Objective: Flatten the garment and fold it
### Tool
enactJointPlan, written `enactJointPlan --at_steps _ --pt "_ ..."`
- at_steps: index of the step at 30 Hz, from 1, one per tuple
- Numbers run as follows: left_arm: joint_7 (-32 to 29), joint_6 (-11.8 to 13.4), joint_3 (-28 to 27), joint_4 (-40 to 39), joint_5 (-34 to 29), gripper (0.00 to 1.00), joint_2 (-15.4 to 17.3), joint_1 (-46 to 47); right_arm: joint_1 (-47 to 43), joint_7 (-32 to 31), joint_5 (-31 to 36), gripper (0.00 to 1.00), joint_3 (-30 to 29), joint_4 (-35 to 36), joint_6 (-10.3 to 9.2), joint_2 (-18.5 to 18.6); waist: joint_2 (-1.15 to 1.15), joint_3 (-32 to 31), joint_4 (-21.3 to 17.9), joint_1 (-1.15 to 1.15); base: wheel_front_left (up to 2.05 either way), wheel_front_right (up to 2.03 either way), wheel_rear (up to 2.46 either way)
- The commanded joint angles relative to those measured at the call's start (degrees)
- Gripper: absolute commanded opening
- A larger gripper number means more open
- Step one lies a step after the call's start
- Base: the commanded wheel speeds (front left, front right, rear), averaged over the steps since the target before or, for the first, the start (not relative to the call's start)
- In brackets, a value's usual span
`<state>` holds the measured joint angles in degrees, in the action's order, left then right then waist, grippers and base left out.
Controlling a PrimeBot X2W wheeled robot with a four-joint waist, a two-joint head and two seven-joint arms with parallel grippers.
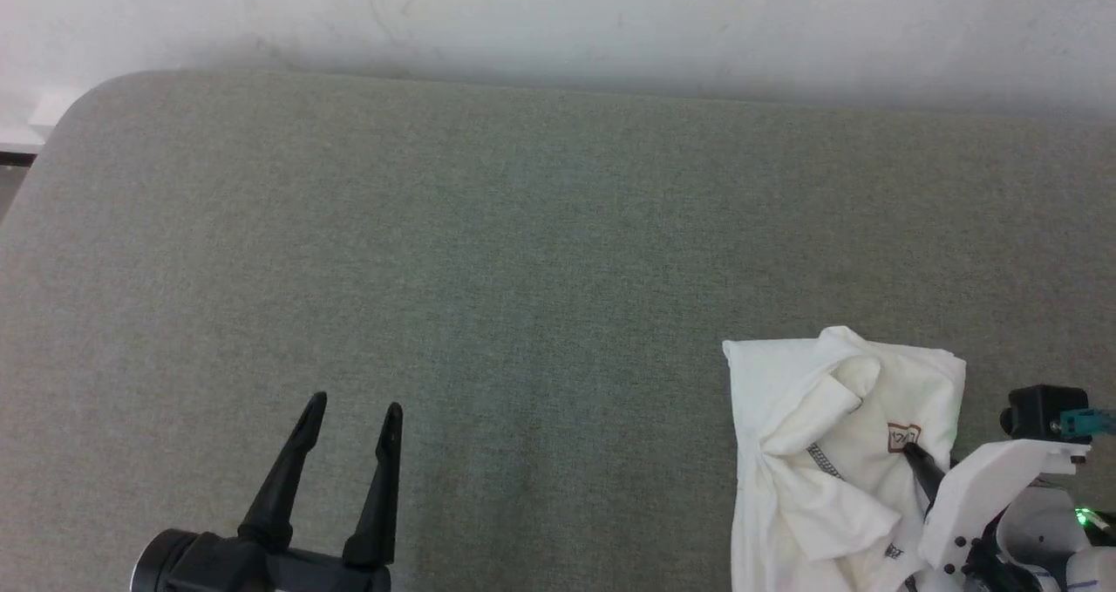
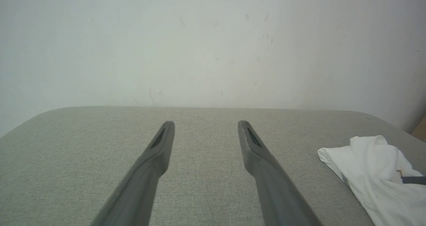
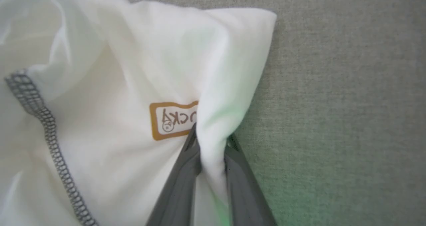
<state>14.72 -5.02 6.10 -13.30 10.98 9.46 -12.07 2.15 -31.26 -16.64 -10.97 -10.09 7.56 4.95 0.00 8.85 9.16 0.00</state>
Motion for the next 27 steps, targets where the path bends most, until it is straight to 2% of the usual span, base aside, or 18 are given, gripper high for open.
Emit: enactJointPlan --at_steps 1,6,13,20,27 --pt "0.18 -0.34 0.33 -0.26 -0.37 1.0 0.08 1.07 0.56 0.41 0.27 0.0 0.7 -1.2 -0.08 0.1 0.0 -0.53 -1.06 0.0 0.0 0.0 0.0" --pt "0.18 0.08 0.26 -0.5 -0.25 1.0 0.21 1.12 3.53 0.68 0.47 0.0 1.91 0.68 -0.08 2.28 0.0 -1.03 -4.06 0.0 0.0 0.0 0.0" --pt "-0.11 0.29 -0.13 -1.6 -0.31 1.0 1.37 2.34 11.03 -2.89 1.46 0.0 5.06 2.56 -0.08 9.0 0.0 1.65 -9.04 0.0 0.0 0.0 0.0" --pt "-0.91 0.1 -0.65 -3.68 -0.53 1.0 3.15 6.16 18.87 -6.8 1.66 0.0 8.05 3.24 -0.08 16.85 0.0 8.81 -12.66 0.0 0.0 0.0 0.0" --pt "-1.69 -0.34 -0.96 -6.08 -1.03 1.0 5.27 11.31 25.07 -7.32 2.98 0.0 7.78 2.59 -0.08 25.21 0.0 17.19 -13.64 0.0 0.0 0.0 0.0"
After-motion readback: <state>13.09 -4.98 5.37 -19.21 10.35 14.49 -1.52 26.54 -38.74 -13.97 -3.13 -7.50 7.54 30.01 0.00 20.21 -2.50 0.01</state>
